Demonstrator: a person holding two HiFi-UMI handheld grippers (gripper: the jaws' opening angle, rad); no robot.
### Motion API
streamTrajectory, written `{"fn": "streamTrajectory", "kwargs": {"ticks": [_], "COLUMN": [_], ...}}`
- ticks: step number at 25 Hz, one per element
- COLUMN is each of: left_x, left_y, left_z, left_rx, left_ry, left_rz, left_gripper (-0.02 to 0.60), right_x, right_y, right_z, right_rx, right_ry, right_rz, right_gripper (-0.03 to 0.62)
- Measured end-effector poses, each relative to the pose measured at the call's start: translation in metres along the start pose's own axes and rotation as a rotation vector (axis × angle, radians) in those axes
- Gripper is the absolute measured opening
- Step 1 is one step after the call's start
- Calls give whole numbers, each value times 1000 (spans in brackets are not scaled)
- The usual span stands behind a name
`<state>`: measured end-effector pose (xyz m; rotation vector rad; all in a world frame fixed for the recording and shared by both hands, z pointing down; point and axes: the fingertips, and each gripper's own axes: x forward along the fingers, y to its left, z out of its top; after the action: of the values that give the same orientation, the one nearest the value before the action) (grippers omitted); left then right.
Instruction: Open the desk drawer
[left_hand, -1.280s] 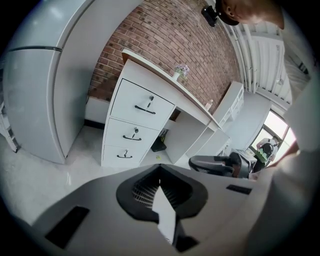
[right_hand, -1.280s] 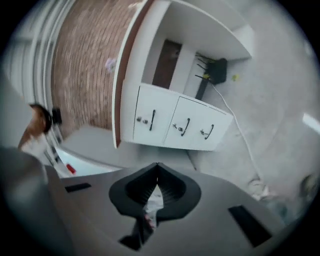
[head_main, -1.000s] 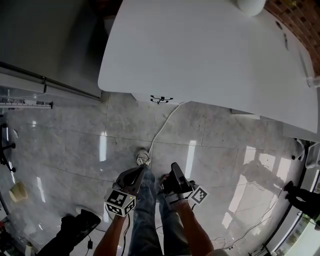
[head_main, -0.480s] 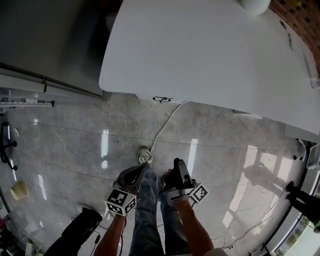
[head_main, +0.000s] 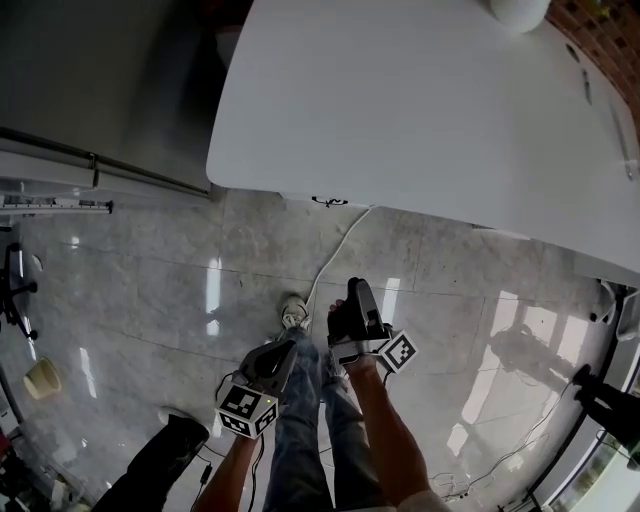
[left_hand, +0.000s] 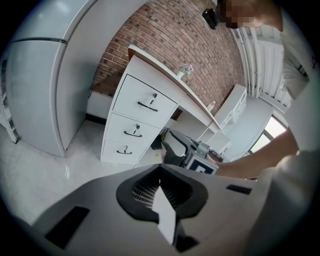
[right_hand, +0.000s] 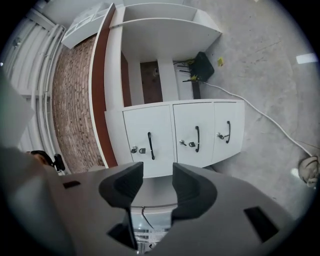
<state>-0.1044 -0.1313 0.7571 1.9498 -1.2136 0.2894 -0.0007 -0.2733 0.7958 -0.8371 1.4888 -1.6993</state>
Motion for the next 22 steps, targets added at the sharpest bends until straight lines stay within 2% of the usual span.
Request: {"fn": "streamTrajectory", "kwargs": {"ticks": [6, 10, 14, 19, 20, 22], "left_x": [-5, -10, -13, -16, -17, -18], "left_y": [9, 17, 23, 28, 29, 30], "left_z": [1, -1, -6, -12, -13, -14], "left_rx": [-18, -35, -50, -65, -67, -68], "left_ry": [-9, -14, -13, -9, -8, -9], "left_rz": [10, 21, 30, 37, 39, 43], "left_gripper": [12, 12, 12, 12, 12, 12], "right_x": [73, 116, 147, 168, 169, 170], "right_y": [8, 17, 28, 36, 37, 38], "right_z": [26, 37, 45, 56, 58, 60], "right_rx": [-34, -65, -115, -132, -134, -147], "right_ry": [-10, 27, 47, 21, 10, -11], "right_rz": [61, 86, 100, 119, 119, 117], "right_gripper": [195, 195, 195, 193, 187, 119]}}
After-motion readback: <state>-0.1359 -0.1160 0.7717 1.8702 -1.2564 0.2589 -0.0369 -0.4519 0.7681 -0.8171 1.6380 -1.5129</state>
